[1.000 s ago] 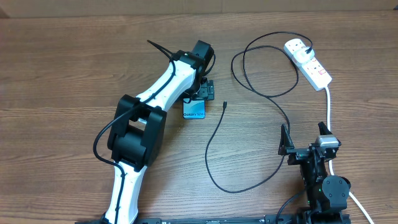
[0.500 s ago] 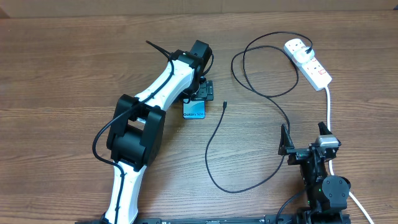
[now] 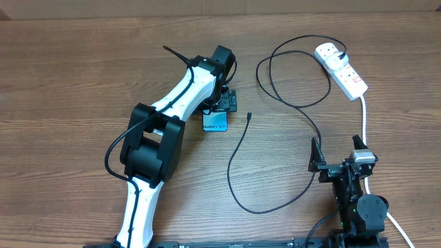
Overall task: Plug charger to phone and switch on socket
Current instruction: 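Adjust the left gripper around the phone and close on it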
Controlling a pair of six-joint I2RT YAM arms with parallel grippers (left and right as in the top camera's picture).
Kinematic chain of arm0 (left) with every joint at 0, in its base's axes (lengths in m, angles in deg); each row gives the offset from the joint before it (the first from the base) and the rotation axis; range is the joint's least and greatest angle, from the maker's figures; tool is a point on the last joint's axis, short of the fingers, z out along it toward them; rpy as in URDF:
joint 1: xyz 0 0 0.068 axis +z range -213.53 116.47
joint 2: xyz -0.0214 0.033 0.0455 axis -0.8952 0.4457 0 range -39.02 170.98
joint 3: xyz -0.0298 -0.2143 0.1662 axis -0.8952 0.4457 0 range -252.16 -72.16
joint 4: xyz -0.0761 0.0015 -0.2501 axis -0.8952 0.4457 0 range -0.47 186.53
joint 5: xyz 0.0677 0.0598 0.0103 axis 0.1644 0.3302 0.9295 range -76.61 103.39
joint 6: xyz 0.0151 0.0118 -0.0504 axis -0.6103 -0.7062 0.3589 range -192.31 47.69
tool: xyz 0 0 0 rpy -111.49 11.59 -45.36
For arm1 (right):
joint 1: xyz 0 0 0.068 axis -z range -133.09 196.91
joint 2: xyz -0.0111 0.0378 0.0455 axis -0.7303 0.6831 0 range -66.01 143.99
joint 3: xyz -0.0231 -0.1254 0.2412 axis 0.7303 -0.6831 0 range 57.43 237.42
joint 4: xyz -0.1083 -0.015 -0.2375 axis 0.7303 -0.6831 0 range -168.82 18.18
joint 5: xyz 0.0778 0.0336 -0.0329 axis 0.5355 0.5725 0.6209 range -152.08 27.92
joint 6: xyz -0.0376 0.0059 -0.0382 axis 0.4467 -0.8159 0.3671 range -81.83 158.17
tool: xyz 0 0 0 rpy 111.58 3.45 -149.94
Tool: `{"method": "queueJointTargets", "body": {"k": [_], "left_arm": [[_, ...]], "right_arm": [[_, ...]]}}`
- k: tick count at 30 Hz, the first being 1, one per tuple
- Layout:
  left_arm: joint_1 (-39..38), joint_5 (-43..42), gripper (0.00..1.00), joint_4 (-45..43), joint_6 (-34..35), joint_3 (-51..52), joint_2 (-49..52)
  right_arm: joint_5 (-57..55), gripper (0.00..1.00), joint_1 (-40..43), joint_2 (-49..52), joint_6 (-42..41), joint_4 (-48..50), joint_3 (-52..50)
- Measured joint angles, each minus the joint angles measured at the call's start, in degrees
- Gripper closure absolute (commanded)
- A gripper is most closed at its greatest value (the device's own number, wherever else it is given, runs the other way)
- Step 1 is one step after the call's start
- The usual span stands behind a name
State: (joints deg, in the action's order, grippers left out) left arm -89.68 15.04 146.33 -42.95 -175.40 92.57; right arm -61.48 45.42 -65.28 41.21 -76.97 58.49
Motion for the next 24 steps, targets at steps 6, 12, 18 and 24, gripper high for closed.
{"method": "queueJointTargets", "body": {"k": [6,12,18,24], "left_arm": [[0.0,0.0,0.14,0.0,0.0,0.0,0.0],[0.0,-0.1,0.18,0.0,0.0,0.0,0.0],[0.0,-0.2,0.19,0.1,0.0,0.0,0.0],[0.0,-0.2,0.22,0.2,0.0,0.0,0.0]], "right_arm": [[0.0,0.00,0.0,0.0,0.0,0.0,0.0],[0.0,0.00,0.0,0.0,0.0,0.0,0.0],[0.0,0.00,0.0,0.0,0.0,0.0,0.0],[0.0,0.00,0.0,0.0,0.0,0.0,0.0]]}}
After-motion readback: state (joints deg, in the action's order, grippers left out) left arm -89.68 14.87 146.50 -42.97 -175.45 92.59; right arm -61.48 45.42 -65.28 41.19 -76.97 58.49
